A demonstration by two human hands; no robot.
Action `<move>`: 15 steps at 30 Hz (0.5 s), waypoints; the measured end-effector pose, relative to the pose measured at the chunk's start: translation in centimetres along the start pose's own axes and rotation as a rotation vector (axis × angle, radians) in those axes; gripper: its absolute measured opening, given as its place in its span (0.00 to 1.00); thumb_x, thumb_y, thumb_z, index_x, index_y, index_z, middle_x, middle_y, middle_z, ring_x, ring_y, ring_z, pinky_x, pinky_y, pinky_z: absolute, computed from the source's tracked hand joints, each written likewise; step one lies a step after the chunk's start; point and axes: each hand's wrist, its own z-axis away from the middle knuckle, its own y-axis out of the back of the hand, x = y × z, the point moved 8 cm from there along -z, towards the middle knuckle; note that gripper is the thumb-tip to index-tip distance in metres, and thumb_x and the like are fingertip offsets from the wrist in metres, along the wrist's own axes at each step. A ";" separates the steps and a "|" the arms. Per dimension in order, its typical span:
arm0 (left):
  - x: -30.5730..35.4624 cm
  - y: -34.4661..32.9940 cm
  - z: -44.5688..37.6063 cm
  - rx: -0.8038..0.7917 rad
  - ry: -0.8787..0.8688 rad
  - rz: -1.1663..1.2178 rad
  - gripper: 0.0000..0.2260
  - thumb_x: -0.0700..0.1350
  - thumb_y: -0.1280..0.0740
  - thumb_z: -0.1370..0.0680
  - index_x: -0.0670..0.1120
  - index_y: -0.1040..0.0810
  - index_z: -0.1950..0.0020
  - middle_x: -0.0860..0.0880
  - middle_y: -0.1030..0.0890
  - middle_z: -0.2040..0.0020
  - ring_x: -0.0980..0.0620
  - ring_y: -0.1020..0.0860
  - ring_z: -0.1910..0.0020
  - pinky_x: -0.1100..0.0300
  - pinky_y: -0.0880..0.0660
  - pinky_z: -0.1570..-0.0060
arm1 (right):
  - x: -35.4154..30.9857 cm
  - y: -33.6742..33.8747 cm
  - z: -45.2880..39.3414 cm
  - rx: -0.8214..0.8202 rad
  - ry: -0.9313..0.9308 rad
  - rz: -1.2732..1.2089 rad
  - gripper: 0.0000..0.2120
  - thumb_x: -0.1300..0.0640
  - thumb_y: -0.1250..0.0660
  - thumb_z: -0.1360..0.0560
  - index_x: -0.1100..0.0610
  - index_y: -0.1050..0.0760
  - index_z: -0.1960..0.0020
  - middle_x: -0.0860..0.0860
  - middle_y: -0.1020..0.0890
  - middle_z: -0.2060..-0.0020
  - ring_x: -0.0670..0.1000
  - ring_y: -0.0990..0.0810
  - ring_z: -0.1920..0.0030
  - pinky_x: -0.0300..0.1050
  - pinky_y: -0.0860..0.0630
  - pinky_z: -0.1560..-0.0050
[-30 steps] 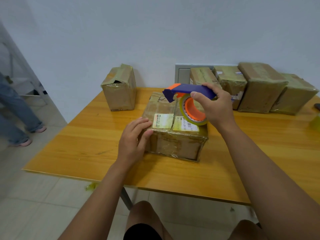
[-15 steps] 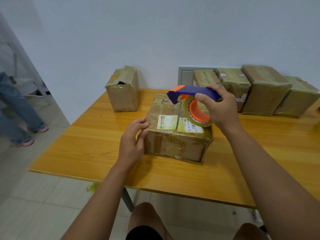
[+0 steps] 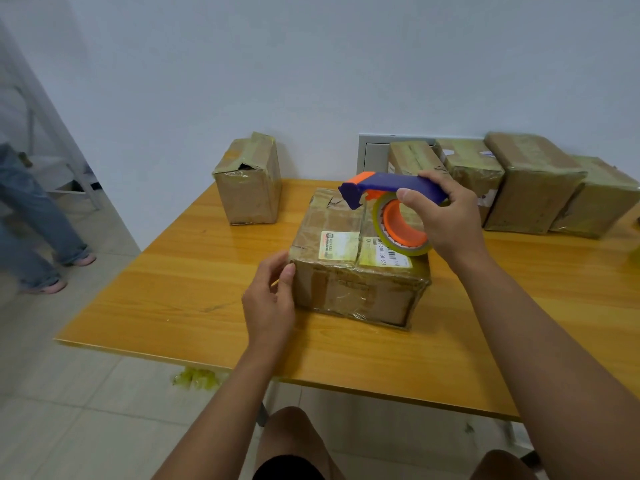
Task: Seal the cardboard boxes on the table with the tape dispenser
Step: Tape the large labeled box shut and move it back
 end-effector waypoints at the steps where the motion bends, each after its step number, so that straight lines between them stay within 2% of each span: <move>1: 0.2 -0.1 0.7 0.042 -0.019 -0.026 0.13 0.43 0.35 0.19 0.51 0.24 0.34 0.55 0.19 0.42 0.63 0.23 0.41 0.65 0.24 0.45 | 0.0 0.0 0.0 0.002 0.000 0.001 0.22 0.47 0.28 0.26 0.53 0.24 0.35 0.47 0.22 0.45 0.44 0.23 0.49 0.30 0.26 0.56; 4: -0.2 -0.5 1.6 0.107 0.037 0.006 0.15 0.43 0.36 0.19 0.47 0.26 0.32 0.51 0.21 0.37 0.63 0.25 0.37 0.62 0.26 0.38 | -0.1 -0.1 0.0 0.003 0.003 0.001 0.23 0.47 0.27 0.27 0.53 0.24 0.35 0.48 0.21 0.45 0.45 0.23 0.49 0.30 0.26 0.55; 7: -0.3 -0.7 1.7 0.090 0.076 0.041 0.16 0.46 0.36 0.19 0.51 0.28 0.31 0.54 0.23 0.36 0.63 0.26 0.35 0.55 0.26 0.35 | -0.1 -0.4 -0.2 -0.007 0.002 0.004 0.23 0.46 0.27 0.27 0.54 0.24 0.35 0.49 0.21 0.45 0.47 0.23 0.48 0.31 0.27 0.55; 9: -0.1 -0.6 1.6 0.059 0.059 0.038 0.16 0.46 0.36 0.19 0.52 0.28 0.30 0.55 0.23 0.35 0.64 0.27 0.35 0.57 0.26 0.37 | -0.1 -0.3 -0.2 -0.008 -0.001 0.003 0.23 0.46 0.27 0.27 0.53 0.24 0.35 0.49 0.21 0.45 0.47 0.23 0.48 0.28 0.27 0.56; 11: 0.1 -0.4 1.2 0.069 0.018 0.018 0.15 0.43 0.35 0.19 0.52 0.26 0.32 0.55 0.21 0.38 0.64 0.25 0.37 0.59 0.25 0.39 | 0.0 -0.2 -0.1 -0.008 0.003 -0.001 0.23 0.46 0.27 0.27 0.53 0.24 0.36 0.49 0.21 0.45 0.45 0.23 0.49 0.27 0.28 0.57; 15: -0.1 -0.1 0.1 0.101 0.009 0.008 0.12 0.38 0.34 0.20 0.51 0.21 0.40 0.58 0.19 0.45 0.64 0.22 0.43 0.53 0.23 0.40 | 0.1 -0.2 -0.1 -0.002 0.002 -0.008 0.23 0.45 0.27 0.28 0.53 0.24 0.36 0.48 0.21 0.46 0.43 0.23 0.51 0.26 0.28 0.57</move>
